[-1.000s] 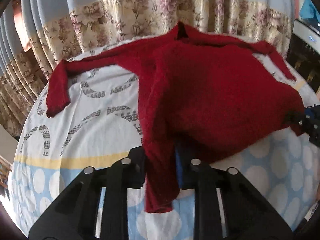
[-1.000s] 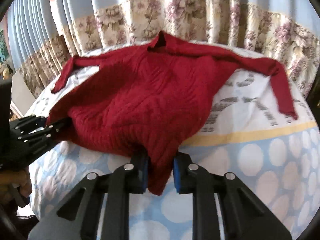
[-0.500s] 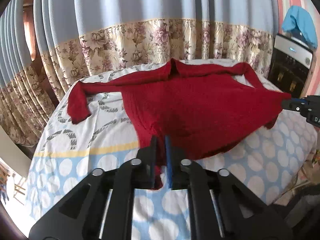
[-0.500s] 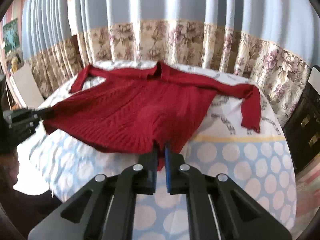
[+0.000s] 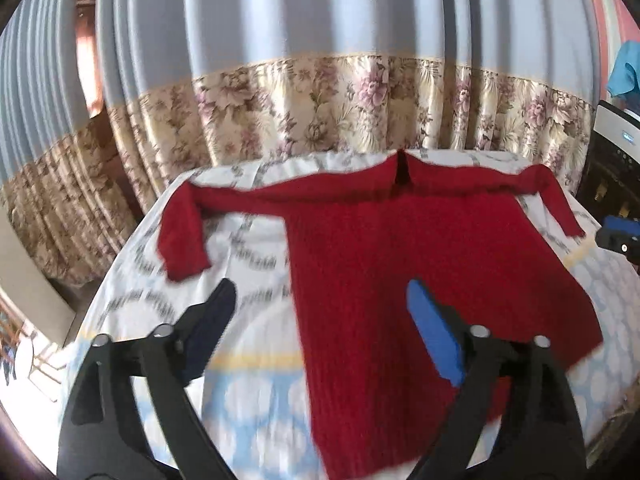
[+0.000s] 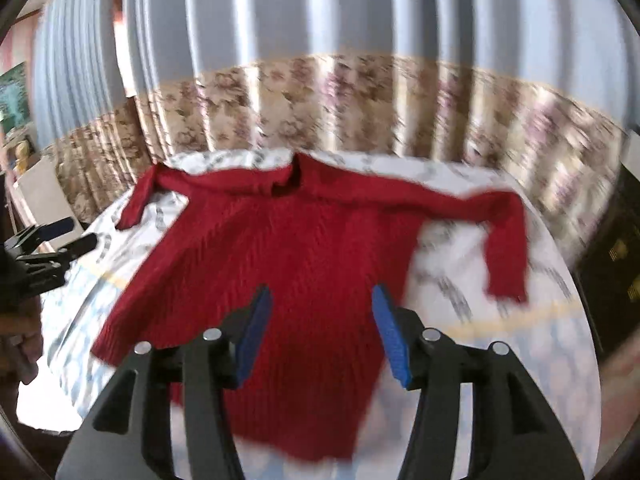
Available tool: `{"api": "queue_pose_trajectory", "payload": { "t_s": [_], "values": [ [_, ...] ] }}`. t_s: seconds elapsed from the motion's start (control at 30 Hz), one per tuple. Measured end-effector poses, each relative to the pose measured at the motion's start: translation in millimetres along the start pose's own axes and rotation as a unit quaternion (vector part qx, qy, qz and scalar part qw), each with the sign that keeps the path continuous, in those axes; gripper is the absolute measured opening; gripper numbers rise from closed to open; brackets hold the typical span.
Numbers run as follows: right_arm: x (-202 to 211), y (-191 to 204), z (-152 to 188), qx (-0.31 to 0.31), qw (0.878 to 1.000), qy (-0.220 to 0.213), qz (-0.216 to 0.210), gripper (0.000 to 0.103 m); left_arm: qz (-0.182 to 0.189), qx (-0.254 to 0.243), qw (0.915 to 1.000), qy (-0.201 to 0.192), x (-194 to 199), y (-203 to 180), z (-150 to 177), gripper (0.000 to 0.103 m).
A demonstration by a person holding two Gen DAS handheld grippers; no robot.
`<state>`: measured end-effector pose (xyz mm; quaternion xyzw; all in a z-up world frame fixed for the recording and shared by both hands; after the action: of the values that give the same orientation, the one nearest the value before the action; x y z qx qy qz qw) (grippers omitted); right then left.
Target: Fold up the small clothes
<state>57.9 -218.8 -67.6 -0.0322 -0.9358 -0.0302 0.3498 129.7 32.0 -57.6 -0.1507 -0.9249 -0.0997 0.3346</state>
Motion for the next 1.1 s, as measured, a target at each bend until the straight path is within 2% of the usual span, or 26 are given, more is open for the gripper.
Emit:
{"api": "queue_pose_trajectory", "payload": {
  "t_s": [0.03, 0.23, 0.37, 0.47, 0.63, 0.8, 0.87, 0.9, 0.93, 0.97, 1.0, 1.03, 1.07, 1.1],
  "values": [
    [-13, 4, -15, 0.01, 1.0, -0.003, -0.008, 0.053, 0.005, -0.01, 0.9999, -0.005, -14, -4, -12, 0.095],
    [-95, 9, -77, 0.065, 0.998, 0.006, -0.001, 0.053, 0.008, -0.049, 0.9986, 0.017, -103, -21, -67, 0.095],
    [-159, -4, -101, 0.064, 0.997, 0.051, 0.009, 0.053, 0.007, -0.054, 0.9981, 0.031, -151, -26, -91, 0.096],
    [-190, -9, -105, 0.063, 0.995, 0.072, 0.018, 0.053, -0.007, -0.057, 0.9976, 0.039, -178, -29, -100, 0.096],
    [-233, -17, -103, 0.048, 0.992, 0.116, 0.031, 0.059, -0.042, -0.052, 0.9937, 0.09, -234, -35, -102, 0.096],
    [-263, -21, -98, 0.057, 0.986, 0.152, 0.046, 0.06, -0.031, -0.085, 0.9896, 0.112, -262, -65, -104, 0.097],
    [-271, -23, -97, 0.062, 0.984, 0.162, 0.049, 0.056, -0.049, -0.101, 0.9859, 0.124, -274, -71, -104, 0.097],
    [-273, -24, -98, 0.062, 0.984, 0.163, 0.044, 0.049, -0.055, -0.107, 0.9842, 0.13, -281, -73, -106, 0.097],
    [-273, -25, -99, 0.057, 0.984, 0.162, 0.036, 0.03, -0.057, -0.111, 0.9835, 0.131, -286, -74, -107, 0.096],
    [-273, -26, -103, 0.055, 0.985, 0.159, 0.036, 0.016, -0.058, -0.114, 0.9829, 0.132, -290, -75, -109, 0.084],
    [-271, -28, -108, 0.053, 0.986, 0.154, 0.033, 0.009, -0.042, -0.111, 0.9835, 0.137, -294, -74, -111, 0.071],
    [-268, -29, -115, 0.049, 0.988, 0.145, 0.029, 0.006, -0.029, -0.107, 0.9831, 0.145, -297, -77, -113, 0.038],
    [-266, -30, -118, 0.05, 0.988, 0.14, 0.03, 0.005, -0.006, -0.095, 0.983, 0.157, -300, -77, -115, 0.027],
    [-264, -31, -124, 0.053, 0.989, 0.134, 0.031, 0.005, -0.006, -0.091, 0.9838, 0.154, -300, -76, -120, 0.018]
  ]
}}
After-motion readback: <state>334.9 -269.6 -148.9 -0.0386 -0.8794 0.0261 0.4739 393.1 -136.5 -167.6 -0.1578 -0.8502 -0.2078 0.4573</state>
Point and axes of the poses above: each gripper's, at about its wrist camera, not at the fingertips, and x roughly against the way its jaws point, y to its left, z to its underside, the point moved 7 cm from there along -x, roughly the way its jaws point, and after that the axes turned 5 degrees about y, right-handed, at the moved point
